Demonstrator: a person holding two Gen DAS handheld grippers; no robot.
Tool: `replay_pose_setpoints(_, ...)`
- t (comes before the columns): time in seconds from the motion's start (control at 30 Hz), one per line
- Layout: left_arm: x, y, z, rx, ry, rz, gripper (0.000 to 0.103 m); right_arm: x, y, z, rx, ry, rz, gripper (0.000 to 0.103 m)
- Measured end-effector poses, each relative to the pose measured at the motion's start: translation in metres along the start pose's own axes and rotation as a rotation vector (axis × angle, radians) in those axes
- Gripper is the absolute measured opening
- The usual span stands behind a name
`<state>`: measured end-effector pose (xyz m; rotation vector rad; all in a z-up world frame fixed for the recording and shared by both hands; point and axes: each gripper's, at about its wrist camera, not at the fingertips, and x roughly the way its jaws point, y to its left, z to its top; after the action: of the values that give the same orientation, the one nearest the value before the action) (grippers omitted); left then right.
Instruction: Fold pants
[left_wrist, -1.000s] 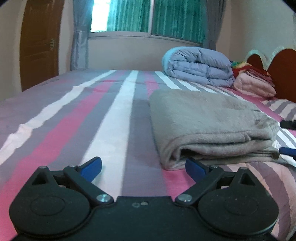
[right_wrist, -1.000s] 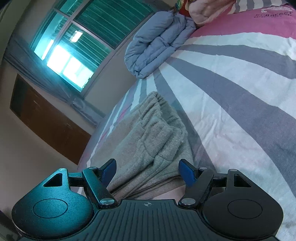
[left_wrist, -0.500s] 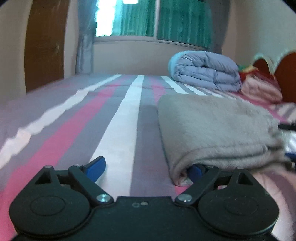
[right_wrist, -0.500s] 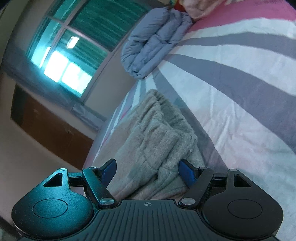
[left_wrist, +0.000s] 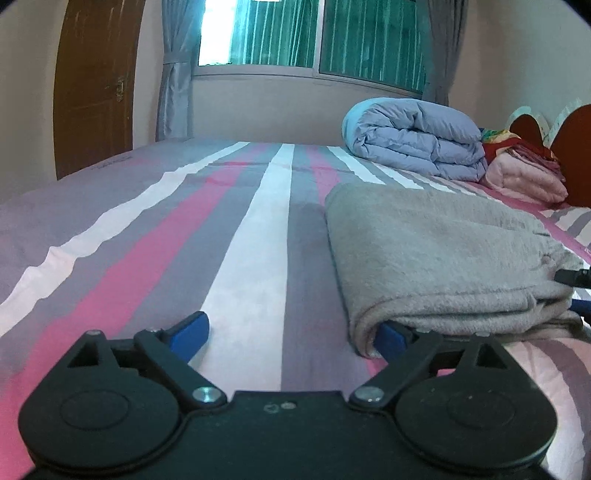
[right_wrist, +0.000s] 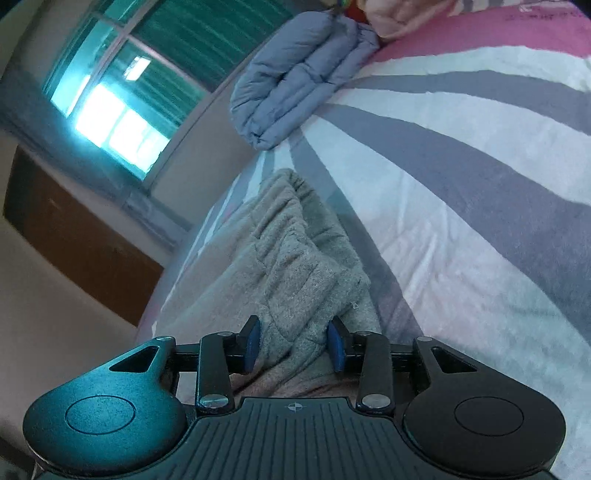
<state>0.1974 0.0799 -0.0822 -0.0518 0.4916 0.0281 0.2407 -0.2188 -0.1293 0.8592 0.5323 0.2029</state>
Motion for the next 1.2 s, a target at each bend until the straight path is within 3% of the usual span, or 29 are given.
replay_pose_setpoints(0.27,-0.019,0.005,0.0,0.024,-0.008,-0.014,0.086,0.0,-0.004,-0.001,0.015,0.013,0.016,0.039)
replay_pose_setpoints(0.37,-0.041,0.02,0.003,-0.034,-0.079,-0.022,0.09,-0.002,-0.004,0.003,0.023,0.018,0.021,0.042)
replay_pose_setpoints(0.47,-0.051,0.044,0.012,-0.152,-0.13,-0.035,0.092,-0.021,-0.001,0.009,0.014,-0.018,-0.016,0.053)
replay_pose_setpoints(0.53,-0.04,0.052,0.019,-0.192,-0.097,-0.046,0.092,-0.041,0.006,0.014,-0.033,-0.122,-0.097,0.055)
replay_pose_setpoints(0.6,-0.026,0.047,0.029,-0.158,-0.074,-0.052,0.091,-0.053,0.015,0.023,-0.091,-0.217,-0.079,0.055)
replay_pose_setpoints(0.73,0.006,0.02,0.042,-0.053,-0.039,-0.093,0.091,-0.032,0.055,0.029,-0.313,-0.163,-0.001,0.055)
replay_pose_setpoints(0.77,0.017,0.012,0.041,-0.03,-0.007,-0.116,0.091,-0.024,0.063,0.026,-0.378,-0.146,-0.001,0.054)
replay_pose_setpoints(0.8,0.024,0.009,0.036,-0.007,0.034,-0.121,0.092,-0.014,0.068,0.022,-0.437,-0.117,-0.009,0.042)
replay_pose_setpoints(0.83,0.03,0.007,0.032,0.0,0.063,-0.115,0.093,-0.001,0.068,0.019,-0.475,-0.072,-0.052,0.03)
replay_pose_setpoints(0.87,0.032,0.01,0.03,-0.025,0.066,-0.129,0.094,0.013,0.063,0.015,-0.494,-0.015,-0.129,0.026)
replay_pose_setpoints(0.9,0.031,0.013,0.031,-0.04,0.071,-0.138,0.092,0.023,0.055,0.014,-0.492,0.031,-0.163,0.025)
replay_pose_setpoints(0.97,0.025,0.017,0.042,-0.043,0.025,-0.117,0.089,0.018,0.05,0.017,-0.48,0.015,-0.117,0.025)
replay_pose_setpoints(1.07,0.037,0.017,0.07,-0.039,-0.009,-0.141,0.09,0.001,0.066,0.023,-0.545,-0.093,-0.046,0.026)
replay_pose_setpoints(1.13,0.057,0.008,0.083,-0.002,0.021,-0.147,0.091,0.012,0.076,0.028,-0.596,-0.089,-0.04,0.026)
replay_pose_setpoints(1.2,0.083,-0.002,0.083,0.039,0.101,-0.159,0.09,0.033,0.08,0.032,-0.627,-0.045,-0.083,0.026)
